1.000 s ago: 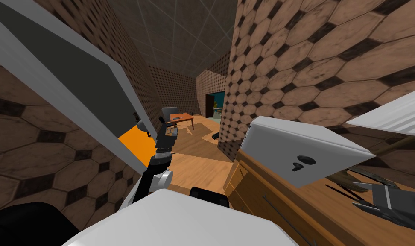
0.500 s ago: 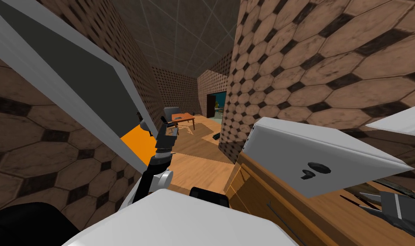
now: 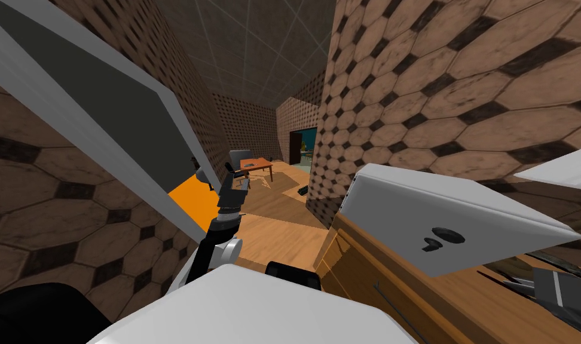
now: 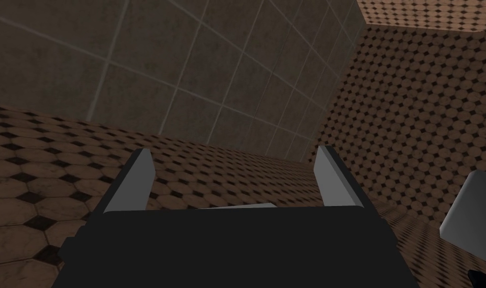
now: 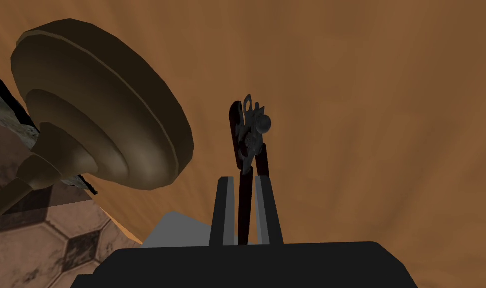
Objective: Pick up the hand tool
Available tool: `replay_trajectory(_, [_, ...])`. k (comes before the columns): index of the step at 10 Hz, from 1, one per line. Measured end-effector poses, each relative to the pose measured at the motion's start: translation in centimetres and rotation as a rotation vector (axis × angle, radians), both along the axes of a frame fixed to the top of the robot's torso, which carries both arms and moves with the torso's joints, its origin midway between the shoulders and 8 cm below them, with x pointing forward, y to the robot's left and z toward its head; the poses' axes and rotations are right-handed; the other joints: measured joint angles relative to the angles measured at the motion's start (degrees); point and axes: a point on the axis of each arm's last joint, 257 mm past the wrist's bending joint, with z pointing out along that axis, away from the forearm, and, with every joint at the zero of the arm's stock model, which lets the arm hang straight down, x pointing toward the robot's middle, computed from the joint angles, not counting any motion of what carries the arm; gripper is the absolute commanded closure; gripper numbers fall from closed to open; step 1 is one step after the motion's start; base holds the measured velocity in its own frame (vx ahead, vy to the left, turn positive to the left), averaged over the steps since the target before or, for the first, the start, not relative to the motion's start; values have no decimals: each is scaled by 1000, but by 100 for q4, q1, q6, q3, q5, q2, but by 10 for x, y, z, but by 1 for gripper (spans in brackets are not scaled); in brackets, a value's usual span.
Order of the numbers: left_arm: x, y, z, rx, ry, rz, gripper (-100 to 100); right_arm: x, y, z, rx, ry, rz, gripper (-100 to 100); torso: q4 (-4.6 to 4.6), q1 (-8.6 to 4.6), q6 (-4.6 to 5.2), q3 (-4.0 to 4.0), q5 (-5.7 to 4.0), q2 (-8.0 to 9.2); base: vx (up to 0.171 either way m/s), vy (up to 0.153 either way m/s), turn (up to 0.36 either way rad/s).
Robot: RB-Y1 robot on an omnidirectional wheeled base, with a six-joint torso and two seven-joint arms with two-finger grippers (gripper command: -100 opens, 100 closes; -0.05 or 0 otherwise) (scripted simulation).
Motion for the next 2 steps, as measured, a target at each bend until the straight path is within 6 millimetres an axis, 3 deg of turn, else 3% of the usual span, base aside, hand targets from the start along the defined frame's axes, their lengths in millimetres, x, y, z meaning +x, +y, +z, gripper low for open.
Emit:
replay_trajectory(1, [0, 0, 0, 0, 0, 0, 0, 11, 6, 9, -4, -3, 15, 100, 5, 7, 7, 12, 6, 22, -42, 7, -48])
replay_trajectory(2, [0, 0, 0, 0, 0, 0, 0, 13, 7, 10, -2, -4, 14, 0, 5, 7, 3, 13, 2, 21, -5, 1, 4])
